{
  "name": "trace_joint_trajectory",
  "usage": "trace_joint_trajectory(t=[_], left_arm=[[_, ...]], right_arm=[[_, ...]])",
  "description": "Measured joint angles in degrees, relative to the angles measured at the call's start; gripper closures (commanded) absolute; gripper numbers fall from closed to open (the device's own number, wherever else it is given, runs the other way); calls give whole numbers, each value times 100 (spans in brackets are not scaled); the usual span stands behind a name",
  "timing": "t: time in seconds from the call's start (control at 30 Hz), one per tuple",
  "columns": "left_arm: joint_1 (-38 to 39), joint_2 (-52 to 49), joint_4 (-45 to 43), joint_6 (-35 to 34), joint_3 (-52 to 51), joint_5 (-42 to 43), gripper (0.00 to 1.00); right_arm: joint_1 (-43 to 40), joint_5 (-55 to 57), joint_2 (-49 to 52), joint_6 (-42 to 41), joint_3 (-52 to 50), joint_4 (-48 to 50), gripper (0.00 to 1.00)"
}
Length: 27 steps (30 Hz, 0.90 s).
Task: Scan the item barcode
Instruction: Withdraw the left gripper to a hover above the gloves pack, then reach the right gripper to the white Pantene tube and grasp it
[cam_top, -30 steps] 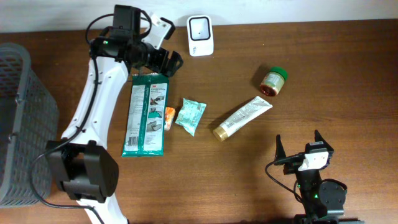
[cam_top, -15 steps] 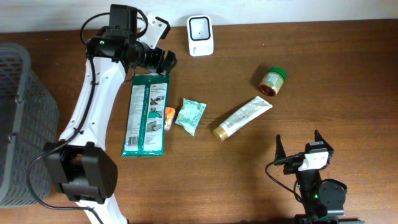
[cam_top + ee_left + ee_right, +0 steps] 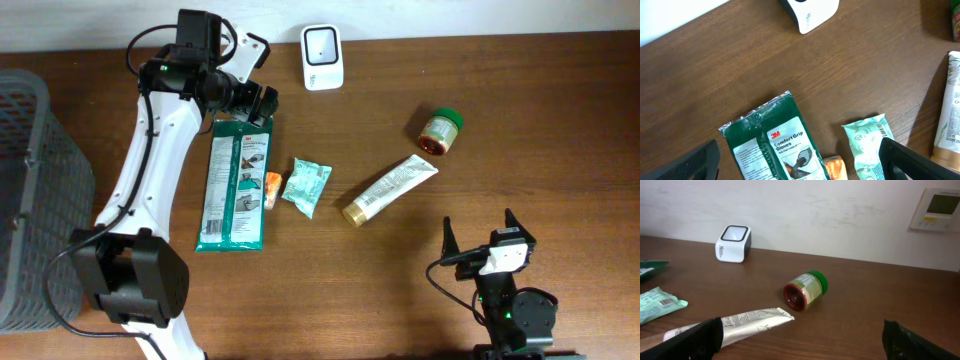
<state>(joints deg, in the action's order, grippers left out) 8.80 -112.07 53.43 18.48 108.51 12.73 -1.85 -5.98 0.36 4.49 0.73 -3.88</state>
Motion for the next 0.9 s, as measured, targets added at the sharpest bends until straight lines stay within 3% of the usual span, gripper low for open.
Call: trace_joint_trajectory(t=[0.47,0.7,0.9], left_arm=[[-514,39,127,-2,101,-22,1],[-566,50,131,-2,101,-61,1],[-588,61,136,-2,101,-79,1]], right_arm=[[-4,-839,483,-1078,455,-87,2],[-7,-1344,2533,-1233,2378,-1062,2],[-11,-1766,4682,-1292,4350,-2752,2]])
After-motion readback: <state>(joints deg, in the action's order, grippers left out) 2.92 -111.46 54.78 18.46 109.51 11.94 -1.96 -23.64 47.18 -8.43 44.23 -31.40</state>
